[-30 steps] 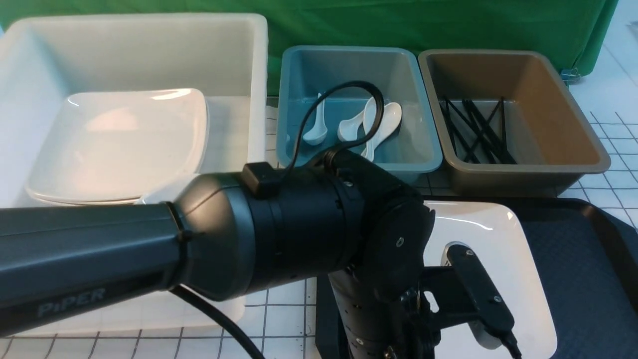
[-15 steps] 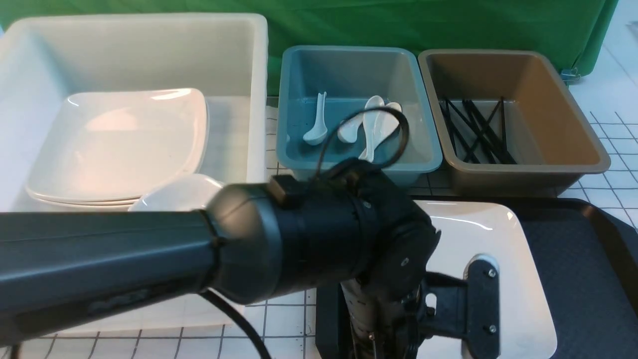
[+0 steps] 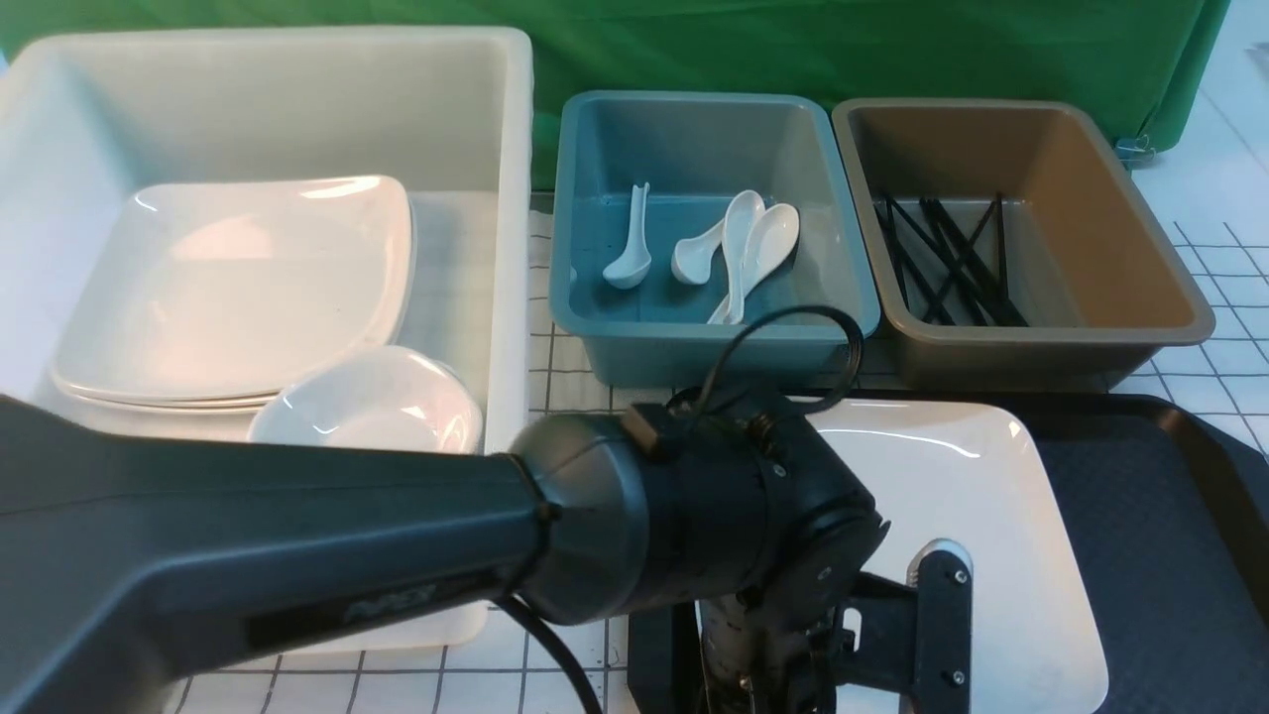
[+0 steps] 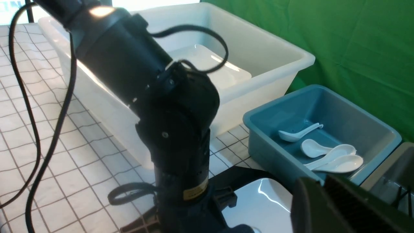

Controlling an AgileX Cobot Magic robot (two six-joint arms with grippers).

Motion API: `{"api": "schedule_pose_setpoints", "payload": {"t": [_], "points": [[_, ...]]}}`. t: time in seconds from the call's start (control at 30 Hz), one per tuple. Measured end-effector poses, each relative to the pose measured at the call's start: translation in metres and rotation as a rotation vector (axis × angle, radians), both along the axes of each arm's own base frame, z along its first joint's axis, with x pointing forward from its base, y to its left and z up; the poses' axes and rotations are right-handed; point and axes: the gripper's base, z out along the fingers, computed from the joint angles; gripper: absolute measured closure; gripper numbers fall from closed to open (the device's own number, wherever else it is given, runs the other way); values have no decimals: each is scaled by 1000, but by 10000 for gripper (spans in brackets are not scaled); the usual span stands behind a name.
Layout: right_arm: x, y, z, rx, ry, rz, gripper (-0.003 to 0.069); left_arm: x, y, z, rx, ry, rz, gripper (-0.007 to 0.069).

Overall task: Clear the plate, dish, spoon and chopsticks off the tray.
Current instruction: Use the left arm to grab a plate from the dinner plate

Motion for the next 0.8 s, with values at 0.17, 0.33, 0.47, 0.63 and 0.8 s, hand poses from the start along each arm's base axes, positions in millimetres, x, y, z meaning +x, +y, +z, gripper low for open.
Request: {"api": "schedule_pose_setpoints", "payload": {"t": [0.17, 0.33, 0.47, 0.63, 0.8], "points": [[0, 0, 0, 1, 1, 0, 587, 3, -1, -4, 1, -24, -9, 283], [0, 0, 0, 1, 1, 0, 587, 5, -3, -4, -15, -47, -18, 255], [0, 0, 0, 1, 1, 0, 587, 6, -4, -4, -28, -59, -14, 251], [0, 0, 0, 1, 1, 0, 587, 6, -4, -4, -33, -56, 9, 269], [0, 0, 0, 1, 1, 0, 587, 5, -5, -4, -55, -34, 93, 375]]}}
